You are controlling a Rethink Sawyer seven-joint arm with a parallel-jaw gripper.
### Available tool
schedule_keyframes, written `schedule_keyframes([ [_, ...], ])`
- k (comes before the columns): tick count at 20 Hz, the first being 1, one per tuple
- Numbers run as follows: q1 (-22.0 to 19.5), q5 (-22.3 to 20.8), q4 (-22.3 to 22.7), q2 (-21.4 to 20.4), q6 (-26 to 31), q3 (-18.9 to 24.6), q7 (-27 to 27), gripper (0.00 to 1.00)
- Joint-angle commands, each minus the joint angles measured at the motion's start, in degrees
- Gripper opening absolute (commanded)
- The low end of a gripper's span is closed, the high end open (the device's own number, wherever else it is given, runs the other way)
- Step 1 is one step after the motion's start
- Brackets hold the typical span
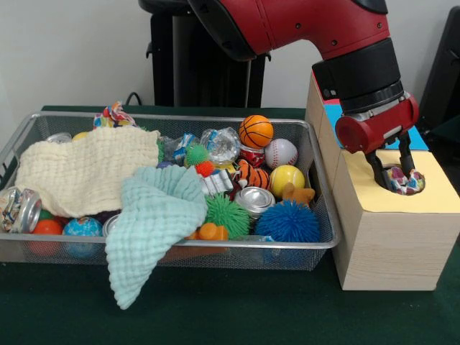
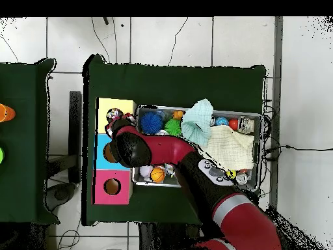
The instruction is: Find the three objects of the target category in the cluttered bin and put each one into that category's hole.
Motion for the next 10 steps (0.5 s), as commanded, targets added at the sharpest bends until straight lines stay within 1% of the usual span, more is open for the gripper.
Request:
schedule_keyframes([
  [1, -1.2, 1.0, 1.1, -0.3, 9.5, -0.8, 8.7, 1.00],
  [2, -1.2, 1.0, 1.1, -0.4, 9.7, -0.9, 8.7, 1.00],
  [3, -0.9, 0.9, 0.9, -0.5, 9.8, -1.3, 8.6, 0.00],
  [6, -0.8, 1.6, 1.0, -0.5, 9.4, -1.7, 9.7, 0.00],
  [8, -0.4, 1.7, 0.6, -1.1, 10.9, -1.2, 9.1, 0.00],
  [10, -0.5, 2.1, 1.0, -1.5, 11.3, -1.4, 9.9, 0.00],
])
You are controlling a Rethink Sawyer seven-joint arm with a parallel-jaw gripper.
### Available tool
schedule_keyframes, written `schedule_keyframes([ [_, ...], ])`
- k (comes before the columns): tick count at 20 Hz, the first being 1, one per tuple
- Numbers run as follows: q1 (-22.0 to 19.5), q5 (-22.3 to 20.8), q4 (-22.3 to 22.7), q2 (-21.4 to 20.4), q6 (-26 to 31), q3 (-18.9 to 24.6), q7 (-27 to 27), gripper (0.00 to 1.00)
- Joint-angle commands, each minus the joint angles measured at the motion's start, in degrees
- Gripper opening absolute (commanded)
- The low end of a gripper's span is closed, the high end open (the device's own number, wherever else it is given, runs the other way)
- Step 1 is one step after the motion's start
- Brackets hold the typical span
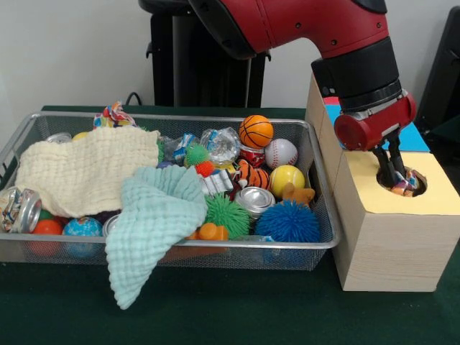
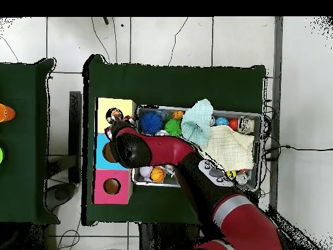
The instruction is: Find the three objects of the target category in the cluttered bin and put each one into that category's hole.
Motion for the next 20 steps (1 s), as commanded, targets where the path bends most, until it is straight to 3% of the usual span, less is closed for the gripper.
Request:
schedule_keyframes([
  [1, -0.4, 2.0, 0.5, -1.1, 8.1, -1.3, 9.8, 0.00],
  [8, -0.4, 2.0, 0.2, -1.6, 8.6, -1.0, 10.0, 0.00],
  [9, -0.4, 1.8, 0.1, -1.5, 8.3, -0.9, 10.1, 1.00],
  [20, -0.3, 2.7, -0.7, -2.1, 9.2, -1.0, 10.0, 1.00],
])
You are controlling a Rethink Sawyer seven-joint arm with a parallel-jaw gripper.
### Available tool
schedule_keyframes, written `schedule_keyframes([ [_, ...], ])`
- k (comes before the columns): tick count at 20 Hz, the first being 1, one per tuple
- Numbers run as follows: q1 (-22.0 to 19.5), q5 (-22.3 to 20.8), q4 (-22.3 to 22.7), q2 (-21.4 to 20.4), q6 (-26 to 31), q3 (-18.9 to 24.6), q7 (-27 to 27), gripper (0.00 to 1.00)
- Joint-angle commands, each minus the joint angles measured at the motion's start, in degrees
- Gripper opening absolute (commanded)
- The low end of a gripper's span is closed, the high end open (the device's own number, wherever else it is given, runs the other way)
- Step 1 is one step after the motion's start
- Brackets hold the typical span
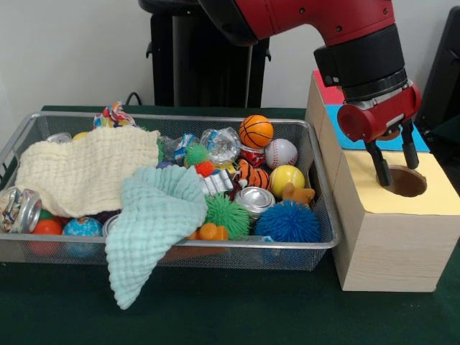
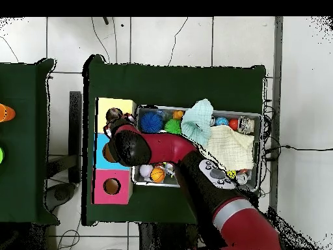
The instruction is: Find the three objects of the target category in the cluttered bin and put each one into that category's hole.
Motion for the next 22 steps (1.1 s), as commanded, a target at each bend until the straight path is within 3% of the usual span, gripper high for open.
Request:
schedule_keyframes([
  [1, -0.8, 2.1, 0.0, -0.1, 7.2, -0.9, 10.2, 1.00],
  [12, 1.0, 2.7, -0.1, -4.6, 13.1, -3.5, 9.5, 1.00],
  [22, 0.0, 4.7, 0.4, -9.0, 17.0, -2.3, 10.6, 1.00],
])
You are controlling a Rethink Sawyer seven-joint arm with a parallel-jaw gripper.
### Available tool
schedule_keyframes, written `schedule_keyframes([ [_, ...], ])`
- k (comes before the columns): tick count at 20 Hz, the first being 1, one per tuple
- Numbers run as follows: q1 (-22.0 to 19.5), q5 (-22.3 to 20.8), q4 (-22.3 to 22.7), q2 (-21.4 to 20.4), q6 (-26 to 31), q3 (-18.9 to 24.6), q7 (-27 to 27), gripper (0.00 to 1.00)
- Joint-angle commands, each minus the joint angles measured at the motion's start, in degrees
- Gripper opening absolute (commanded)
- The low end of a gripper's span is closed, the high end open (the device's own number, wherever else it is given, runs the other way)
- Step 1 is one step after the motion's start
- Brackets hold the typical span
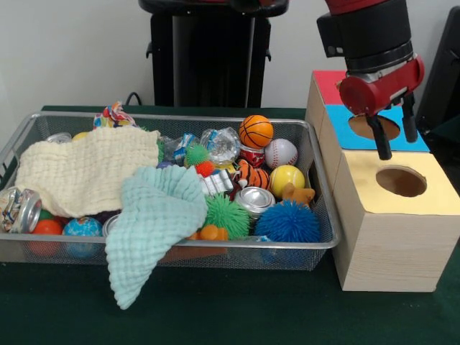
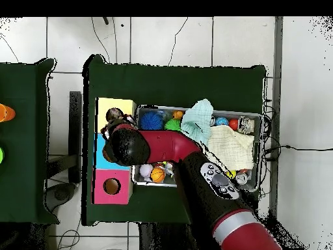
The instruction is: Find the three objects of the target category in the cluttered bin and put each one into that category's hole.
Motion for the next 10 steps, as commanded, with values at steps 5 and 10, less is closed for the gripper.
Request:
schedule_keyframes([
  [5, -0.8, 0.4, -0.6, -4.7, 13.0, -4.6, 7.5, 1.00],
  [10, -2.1, -3.5, -1.2, -6.4, 18.0, -7.2, 3.1, 1.00],
])
